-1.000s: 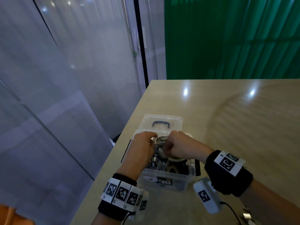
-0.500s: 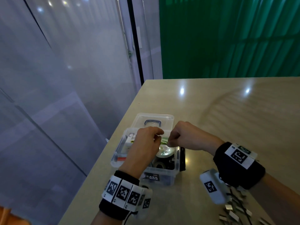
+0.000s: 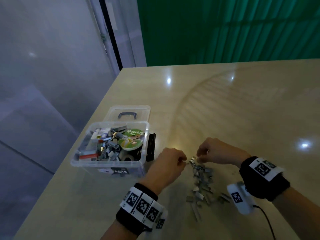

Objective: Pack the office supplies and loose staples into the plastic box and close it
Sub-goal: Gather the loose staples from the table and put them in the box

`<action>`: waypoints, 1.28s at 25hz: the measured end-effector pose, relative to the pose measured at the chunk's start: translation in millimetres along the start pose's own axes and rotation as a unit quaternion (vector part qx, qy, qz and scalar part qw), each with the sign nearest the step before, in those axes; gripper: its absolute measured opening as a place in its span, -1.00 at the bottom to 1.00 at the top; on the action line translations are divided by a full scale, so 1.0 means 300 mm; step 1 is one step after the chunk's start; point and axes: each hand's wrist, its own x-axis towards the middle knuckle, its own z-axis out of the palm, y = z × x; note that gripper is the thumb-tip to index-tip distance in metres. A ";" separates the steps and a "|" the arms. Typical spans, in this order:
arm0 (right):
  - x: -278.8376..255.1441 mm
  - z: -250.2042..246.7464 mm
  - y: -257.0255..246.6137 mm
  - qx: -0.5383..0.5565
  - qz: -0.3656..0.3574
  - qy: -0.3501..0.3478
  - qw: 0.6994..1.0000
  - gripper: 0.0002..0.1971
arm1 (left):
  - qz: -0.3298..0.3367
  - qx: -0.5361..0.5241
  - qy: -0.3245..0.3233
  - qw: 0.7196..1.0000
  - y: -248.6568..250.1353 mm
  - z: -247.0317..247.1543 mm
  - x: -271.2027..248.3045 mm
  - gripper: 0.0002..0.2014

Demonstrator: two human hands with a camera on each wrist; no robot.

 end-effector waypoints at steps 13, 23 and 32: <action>-0.040 0.111 0.158 -0.023 -0.054 0.007 0.998 -0.70 | -0.110 -0.004 -0.052 0.993 0.013 0.246 0.098 -0.65; -0.091 0.181 0.119 -0.001 -0.041 0.042 0.998 -0.83 | -0.087 -0.033 -0.031 0.995 0.033 0.243 0.080 -0.83; -0.095 0.208 0.089 0.049 -0.018 0.036 0.998 -0.44 | -0.086 -0.045 -0.011 0.995 0.013 0.248 0.043 -0.71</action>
